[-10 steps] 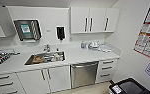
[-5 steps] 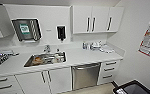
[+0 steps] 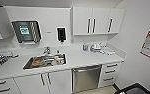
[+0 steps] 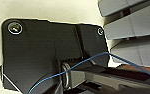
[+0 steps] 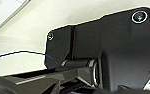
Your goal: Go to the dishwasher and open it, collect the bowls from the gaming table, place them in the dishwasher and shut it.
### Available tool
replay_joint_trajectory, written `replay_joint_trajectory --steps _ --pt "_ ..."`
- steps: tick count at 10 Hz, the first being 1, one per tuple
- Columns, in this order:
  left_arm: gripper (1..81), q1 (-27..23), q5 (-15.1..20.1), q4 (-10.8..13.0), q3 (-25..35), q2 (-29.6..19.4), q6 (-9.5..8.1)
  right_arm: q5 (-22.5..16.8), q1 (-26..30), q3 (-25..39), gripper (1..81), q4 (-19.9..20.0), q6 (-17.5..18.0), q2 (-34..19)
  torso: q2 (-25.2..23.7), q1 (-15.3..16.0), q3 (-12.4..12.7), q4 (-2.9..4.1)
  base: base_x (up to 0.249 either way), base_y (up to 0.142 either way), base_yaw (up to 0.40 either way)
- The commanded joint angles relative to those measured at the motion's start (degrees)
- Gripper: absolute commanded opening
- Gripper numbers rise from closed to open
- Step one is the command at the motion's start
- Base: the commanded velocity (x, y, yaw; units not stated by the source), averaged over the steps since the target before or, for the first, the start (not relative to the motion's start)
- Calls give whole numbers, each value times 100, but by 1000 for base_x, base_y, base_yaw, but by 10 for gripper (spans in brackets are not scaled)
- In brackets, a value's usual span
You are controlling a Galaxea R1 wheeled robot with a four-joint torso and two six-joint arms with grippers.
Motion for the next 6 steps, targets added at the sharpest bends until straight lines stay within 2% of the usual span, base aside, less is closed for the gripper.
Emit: replay_joint_trajectory --steps 1,6 --pt "811 -325 270 -15 107 -101 37 -257 336 87 811 -4 -25 -103 0 10 0 0 101 0 0" --pt "811 -325 270 -15 107 -92 37 -257 336 78 811 -4 -25 -103 2 10 -2 0 101 0 0"
